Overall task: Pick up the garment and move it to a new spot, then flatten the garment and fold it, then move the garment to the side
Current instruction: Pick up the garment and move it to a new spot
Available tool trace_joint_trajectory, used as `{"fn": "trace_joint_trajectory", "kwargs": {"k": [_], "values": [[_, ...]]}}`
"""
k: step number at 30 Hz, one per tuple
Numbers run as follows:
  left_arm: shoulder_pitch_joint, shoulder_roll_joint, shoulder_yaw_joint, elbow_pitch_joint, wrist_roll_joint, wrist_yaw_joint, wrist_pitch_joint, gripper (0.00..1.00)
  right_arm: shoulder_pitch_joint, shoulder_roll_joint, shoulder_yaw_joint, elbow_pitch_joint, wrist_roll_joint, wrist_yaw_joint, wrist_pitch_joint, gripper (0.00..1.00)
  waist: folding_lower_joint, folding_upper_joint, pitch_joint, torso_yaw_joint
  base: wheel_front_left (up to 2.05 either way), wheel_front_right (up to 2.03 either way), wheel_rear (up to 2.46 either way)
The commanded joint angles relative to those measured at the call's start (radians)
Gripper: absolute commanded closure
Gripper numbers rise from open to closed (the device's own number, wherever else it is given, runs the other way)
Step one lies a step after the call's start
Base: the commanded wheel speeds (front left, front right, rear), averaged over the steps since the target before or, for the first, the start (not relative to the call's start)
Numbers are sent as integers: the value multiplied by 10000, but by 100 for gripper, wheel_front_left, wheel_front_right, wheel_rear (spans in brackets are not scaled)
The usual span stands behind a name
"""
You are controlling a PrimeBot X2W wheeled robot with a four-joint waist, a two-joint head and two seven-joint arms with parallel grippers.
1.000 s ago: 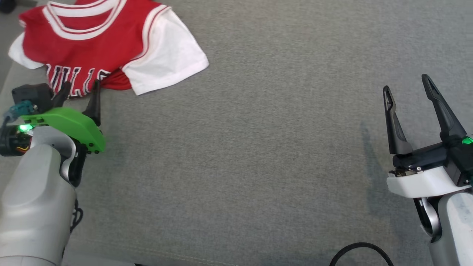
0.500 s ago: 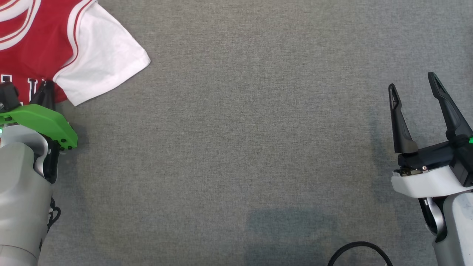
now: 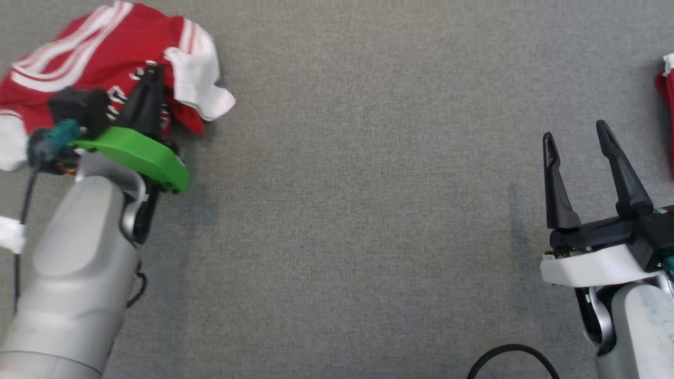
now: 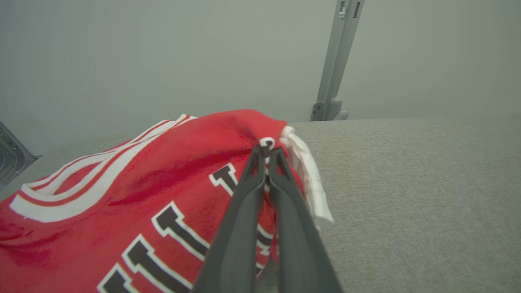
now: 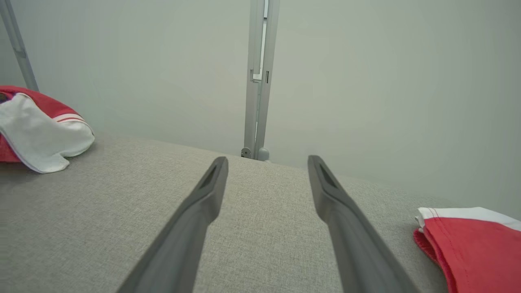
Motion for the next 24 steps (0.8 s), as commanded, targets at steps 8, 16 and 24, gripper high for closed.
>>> {"fn": "trace_joint_trajectory", "kwargs": {"k": [8,16,24], "values": [[863,-632,-1898,-2738,-423,3,554,100,522,347,-195,186,240,-14,-27,0,0,114,-1835,-761,0,0,0],[1535,-1003,-3231,-4476,-528,18,1562,100,855,580,-516,105,285,-14,-27,0,0,114,-2090,-1719,0,0,0],[2381,-893,-4329,-3696,-343,56,2103,100,1047,736,-602,158,295,-14,-27,0,0,114,-1958,-2358,0,0,0]]}}
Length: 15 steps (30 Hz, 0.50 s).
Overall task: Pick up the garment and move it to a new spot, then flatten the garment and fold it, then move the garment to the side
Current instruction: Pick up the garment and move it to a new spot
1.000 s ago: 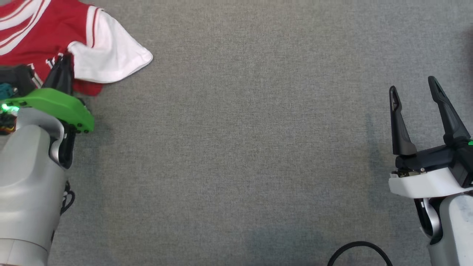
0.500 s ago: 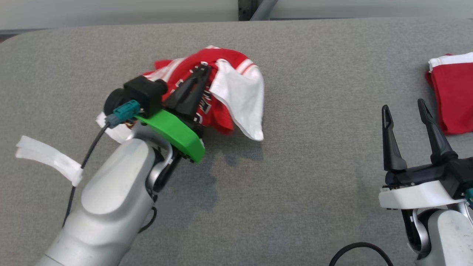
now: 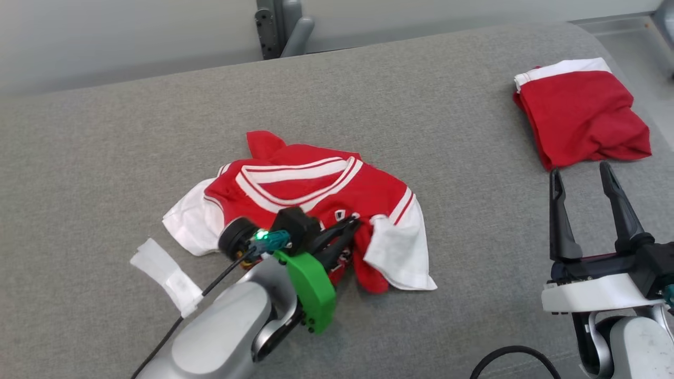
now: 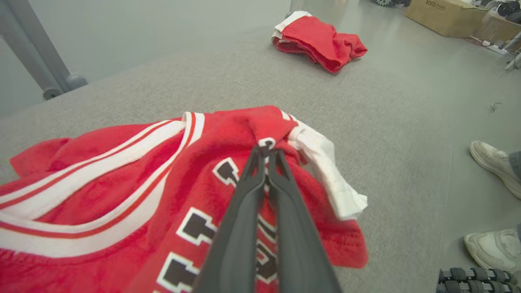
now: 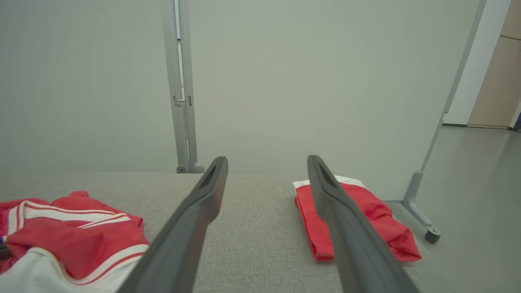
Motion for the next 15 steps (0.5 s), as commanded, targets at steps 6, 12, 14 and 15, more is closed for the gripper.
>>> {"fn": "trace_joint_trajectory", "kwargs": {"k": [6,12,14,15], "values": [[488,-284,71,1878,-247,173,-409,100,325,126,-32,166,35,-14,-27,0,1,114,-43,-370,0,0,0],[588,-782,268,2894,-374,413,-1124,50,454,155,38,328,-20,-15,-27,0,1,114,-367,-92,0,0,0],[782,-887,493,2989,-602,558,-1423,0,544,158,52,379,-47,-15,-27,0,1,114,-614,-5,0,0,0],[907,-913,574,2982,-692,633,-1542,0,593,157,49,398,-51,-15,-27,0,1,114,-748,27,0,0,0]]}}
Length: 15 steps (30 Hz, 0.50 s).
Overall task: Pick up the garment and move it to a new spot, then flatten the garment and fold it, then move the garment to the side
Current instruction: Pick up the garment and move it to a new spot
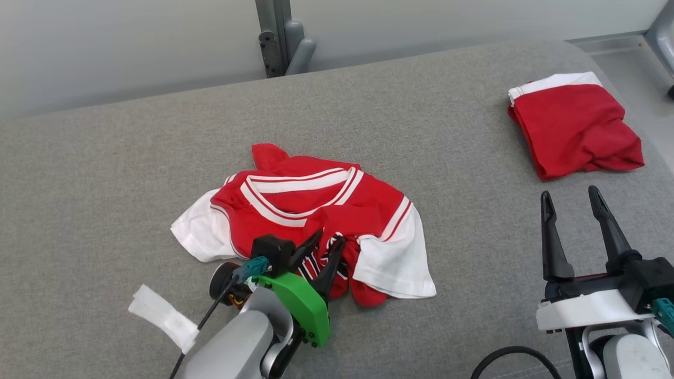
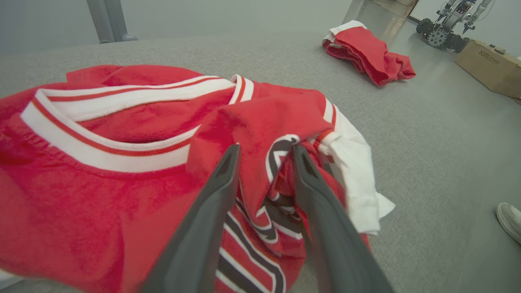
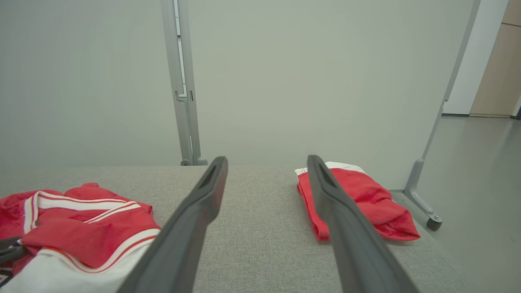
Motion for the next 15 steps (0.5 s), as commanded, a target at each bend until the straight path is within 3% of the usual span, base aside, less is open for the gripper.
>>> {"fn": "trace_joint_trajectory", "kwargs": {"k": [1,9,15], "values": [[325,-7,101,-71,-82,134,-186,0,232,-26,-29,39,-47,-15,-27,0,1,114,-455,206,0,0,0],[2117,496,1360,-1875,-290,1247,-700,0,734,-5,-331,-56,-14,-15,-27,0,1,114,-1068,615,0,0,0],[4129,1032,3100,-4194,1204,1976,-688,0,1062,0,-817,-184,-20,-15,-27,0,1,114,-1234,1040,0,0,0]]}}
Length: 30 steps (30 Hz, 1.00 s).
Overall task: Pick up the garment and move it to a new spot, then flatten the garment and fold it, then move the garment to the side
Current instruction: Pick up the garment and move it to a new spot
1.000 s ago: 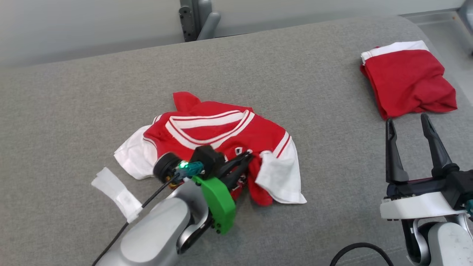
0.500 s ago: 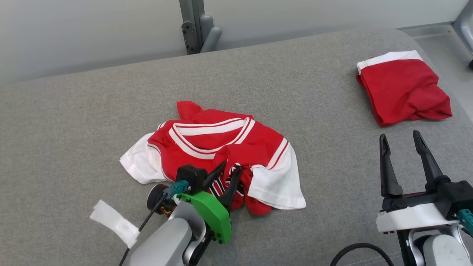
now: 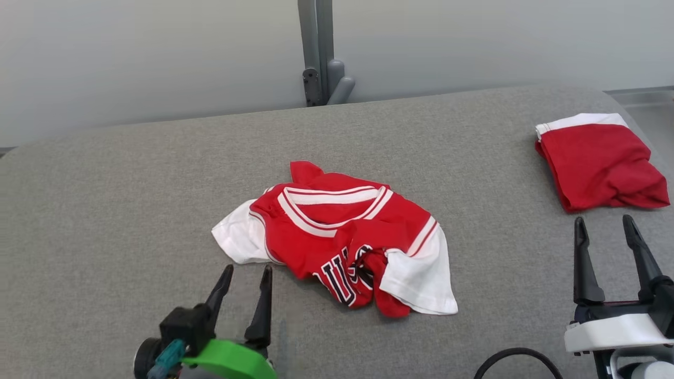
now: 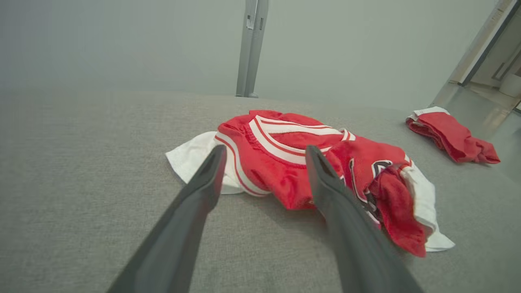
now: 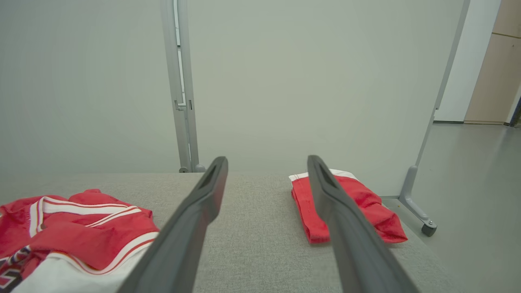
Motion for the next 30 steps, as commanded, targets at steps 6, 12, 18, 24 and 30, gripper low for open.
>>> {"fn": "trace_joint_trajectory", "kwargs": {"k": [6,12,18,24,30], "values": [[2009,-50,2044,-1201,1724,-386,3,0,426,-140,-720,360,-213,-15,-27,0,1,114,-314,703,0,0,0],[2431,-428,3242,-1305,2309,-926,2,0,488,-117,-893,586,-229,-15,-27,0,1,114,-343,852,0,0,0],[2647,-871,4234,-1141,2878,-1503,1,0,584,-98,-948,779,-263,-15,-27,0,1,114,-413,873,0,0,0],[2790,-1217,5146,-1042,3245,-1926,1,0,594,-95,-865,848,-283,-15,-27,0,1,114,-477,817,0,0,0],[2748,-1384,5564,-937,3459,-2148,0,0,612,-171,-710,910,-221,-15,-27,0,1,114,-519,837,0,0,0]]}}
